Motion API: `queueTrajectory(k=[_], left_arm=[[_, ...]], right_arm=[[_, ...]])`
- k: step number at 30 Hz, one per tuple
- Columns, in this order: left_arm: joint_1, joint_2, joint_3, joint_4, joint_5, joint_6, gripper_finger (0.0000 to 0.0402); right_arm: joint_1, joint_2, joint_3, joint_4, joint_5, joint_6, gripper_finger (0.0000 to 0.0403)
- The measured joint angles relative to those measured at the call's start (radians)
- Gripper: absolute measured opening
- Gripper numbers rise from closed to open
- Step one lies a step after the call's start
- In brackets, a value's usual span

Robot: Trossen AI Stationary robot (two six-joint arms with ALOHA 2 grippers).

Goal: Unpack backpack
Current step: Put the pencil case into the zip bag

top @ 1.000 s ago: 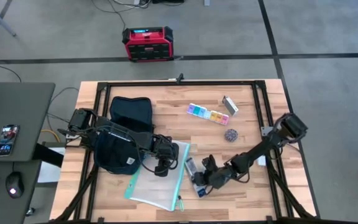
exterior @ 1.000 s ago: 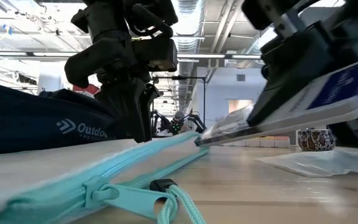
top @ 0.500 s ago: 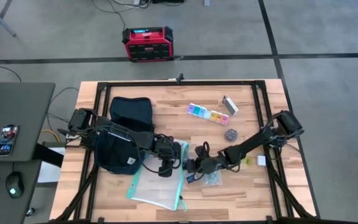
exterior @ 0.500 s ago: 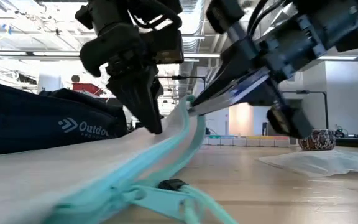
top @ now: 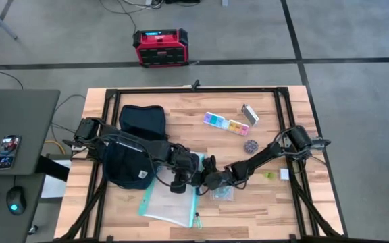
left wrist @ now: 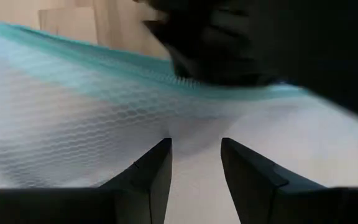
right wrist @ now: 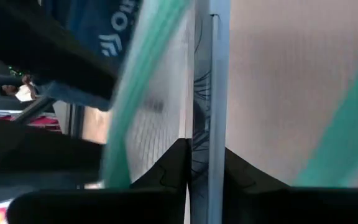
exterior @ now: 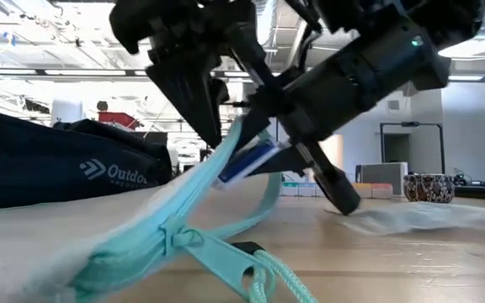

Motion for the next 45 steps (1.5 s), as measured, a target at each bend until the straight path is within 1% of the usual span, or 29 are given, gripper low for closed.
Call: queueTrajectory(k=[4, 7, 10, 13, 17, 20, 23, 26, 27, 29, 33, 37, 39, 42, 45], left_arm=[[0.0, 0.0, 0.043, -0.118, 0.001, 0.02, 0.0125], [0.0, 0.0, 0.073, -0.186, 0.001, 0.045, 0.0125], [0.001, 0.0, 0.099, -0.249, 0.001, 0.05, 0.0125], [0.003, 0.0, 0.107, -0.294, 0.0, 0.065, 0.0125], [0.004, 0.0, 0.107, -0.326, 0.0, 0.073, 0.0125], [0.004, 0.0, 0.107, -0.325, 0.0, 0.072, 0.0125], [0.004, 0.0, 0.107, -0.324, 0.0, 0.072, 0.0125], [0.004, 0.0, 0.107, -0.326, -0.002, 0.052, 0.0125], [0.004, -0.001, 0.108, -0.328, -0.003, 0.041, 0.0125], [0.005, -0.001, 0.112, -0.345, -0.003, 0.018, 0.0125], [0.005, -0.001, 0.14, -0.44, -0.002, 0.007, 0.0125], [0.007, 0.0, 0.187, -0.501, -0.002, 0.009, 0.0125], [0.008, 0.0, 0.212, -0.515, -0.006, 0.011, 0.0125], [0.01, 0.0, 0.236, -0.517, -0.013, 0.031, 0.0125], [0.01, 0.0, 0.243, -0.492, -0.018, 0.042, 0.0125]], right_arm=[[-0.004, -0.001, 0.017, -0.007, 0.018, -0.048, 0.0053], [-0.009, -0.001, 0.027, 0.009, -0.021, -0.077, 0.0077], [-0.011, -0.002, 0.039, 0.013, -0.023, -0.121, 0.0119], [-0.013, -0.002, 0.04, 0.0, -0.029, -0.137, 0.0173], [-0.021, -0.003, 0.04, -0.047, -0.143, -0.141, 0.0238], [-0.024, -0.003, 0.04, -0.063, -0.22, -0.209, 0.0262], [-0.036, -0.004, 0.04, -0.041, -0.209, -0.235, 0.0267], [-0.06, -0.004, 0.04, -0.014, -0.148, -0.09, 0.0265], [-0.063, -0.004, 0.04, -0.01, -0.127, -0.068, 0.0265], [-0.065, -0.006, 0.04, -0.011, -0.115, -0.087, 0.0265], [-0.057, -0.012, 0.04, -0.001, -0.121, -0.103, 0.0265], [-0.049, -0.013, 0.061, 0.051, -0.129, -0.178, 0.0265], [-0.046, -0.013, 0.094, 0.046, -0.132, -0.255, 0.0265], [-0.039, -0.017, 0.127, -0.086, -0.144, -0.317, 0.0265], [-0.028, -0.013, 0.131, -0.15, -0.145, -0.371, 0.0265]])
